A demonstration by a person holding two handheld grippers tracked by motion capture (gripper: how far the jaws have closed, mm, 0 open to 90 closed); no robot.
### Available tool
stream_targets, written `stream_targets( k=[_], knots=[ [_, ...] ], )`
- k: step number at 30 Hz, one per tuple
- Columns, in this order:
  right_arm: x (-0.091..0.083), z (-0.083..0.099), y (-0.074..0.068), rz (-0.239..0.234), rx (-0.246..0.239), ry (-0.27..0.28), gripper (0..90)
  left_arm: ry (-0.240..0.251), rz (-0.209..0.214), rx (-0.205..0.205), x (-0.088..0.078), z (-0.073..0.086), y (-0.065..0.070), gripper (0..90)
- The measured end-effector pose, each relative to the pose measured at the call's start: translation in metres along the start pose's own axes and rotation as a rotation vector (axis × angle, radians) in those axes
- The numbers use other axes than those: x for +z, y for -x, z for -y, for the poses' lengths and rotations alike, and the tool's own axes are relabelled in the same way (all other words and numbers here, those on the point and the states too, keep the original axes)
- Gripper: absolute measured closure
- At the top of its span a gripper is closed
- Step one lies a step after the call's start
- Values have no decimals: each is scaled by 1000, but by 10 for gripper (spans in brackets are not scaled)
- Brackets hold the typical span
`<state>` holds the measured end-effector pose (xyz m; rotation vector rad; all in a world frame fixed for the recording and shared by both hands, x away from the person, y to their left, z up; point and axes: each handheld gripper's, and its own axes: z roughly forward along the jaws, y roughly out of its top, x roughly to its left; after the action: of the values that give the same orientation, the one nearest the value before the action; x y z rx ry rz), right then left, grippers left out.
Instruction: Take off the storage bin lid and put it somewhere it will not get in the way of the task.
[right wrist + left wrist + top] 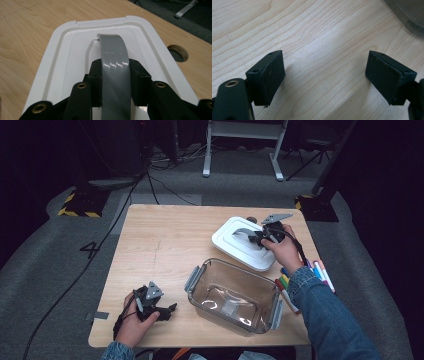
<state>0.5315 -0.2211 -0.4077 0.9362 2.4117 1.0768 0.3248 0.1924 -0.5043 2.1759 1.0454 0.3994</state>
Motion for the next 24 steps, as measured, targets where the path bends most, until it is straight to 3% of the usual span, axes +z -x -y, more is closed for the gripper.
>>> stream_targets(
  k=[8,15,24],
  knots=[
    [18,23,3,-23,15,-43,668,0,3,0,1,0,0,157],
    [29,33,-2,-48,17,-83,668,0,3,0,1,0,0,157],
    [37,40,-5,-37,14,-124,667,-1,4,3,1,0,0,156]
  ],
)
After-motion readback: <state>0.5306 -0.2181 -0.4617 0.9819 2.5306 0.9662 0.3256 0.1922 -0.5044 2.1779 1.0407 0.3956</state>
